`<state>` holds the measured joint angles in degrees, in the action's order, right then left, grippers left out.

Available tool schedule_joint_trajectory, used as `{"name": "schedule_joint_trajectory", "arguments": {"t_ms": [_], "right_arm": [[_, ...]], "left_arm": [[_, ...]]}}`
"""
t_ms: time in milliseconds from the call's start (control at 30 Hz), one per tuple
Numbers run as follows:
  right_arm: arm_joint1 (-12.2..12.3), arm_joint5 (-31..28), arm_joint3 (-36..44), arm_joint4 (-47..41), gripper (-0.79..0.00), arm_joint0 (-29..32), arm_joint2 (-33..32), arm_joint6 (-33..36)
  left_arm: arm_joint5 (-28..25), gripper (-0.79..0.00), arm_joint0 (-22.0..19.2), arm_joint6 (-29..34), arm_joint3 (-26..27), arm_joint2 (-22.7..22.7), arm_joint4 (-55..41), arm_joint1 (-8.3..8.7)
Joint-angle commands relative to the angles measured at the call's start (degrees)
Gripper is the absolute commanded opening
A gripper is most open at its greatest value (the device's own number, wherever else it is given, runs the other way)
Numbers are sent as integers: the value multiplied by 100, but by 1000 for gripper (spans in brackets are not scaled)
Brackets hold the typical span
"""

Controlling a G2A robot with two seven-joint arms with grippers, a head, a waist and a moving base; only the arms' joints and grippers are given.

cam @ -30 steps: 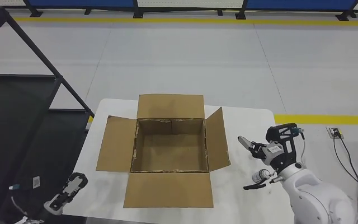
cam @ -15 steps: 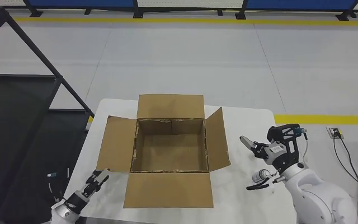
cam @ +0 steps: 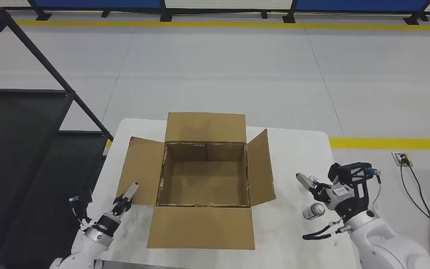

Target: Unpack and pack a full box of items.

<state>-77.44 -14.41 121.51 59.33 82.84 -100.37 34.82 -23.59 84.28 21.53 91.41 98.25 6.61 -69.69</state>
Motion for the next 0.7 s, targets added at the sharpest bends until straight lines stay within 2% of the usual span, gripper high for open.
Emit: {"name": "schedule_joint_trajectory", "arguments": {"t_ms": [0,267,367,467,667], "right_arm": [[15,-24,-28,-15,0,3,9,6],[88,-186,-122,-93,0,-46,51,297],[125,-268,-126,-39,0,1,37,556],[157,-137,-85,173,0,146,-34,840],[217,-292,-378,90,0,434,-162,1098]], "left_arm": [[33,0,-62,-55,-4,-30,16,1],[170,0,-243,-341,-43,-63,29,1],[166,0,-259,-201,-29,-53,-29,16],[20,0,-138,-60,-11,112,-92,47],[-29,0,63,29,-28,646,-614,105]]}}
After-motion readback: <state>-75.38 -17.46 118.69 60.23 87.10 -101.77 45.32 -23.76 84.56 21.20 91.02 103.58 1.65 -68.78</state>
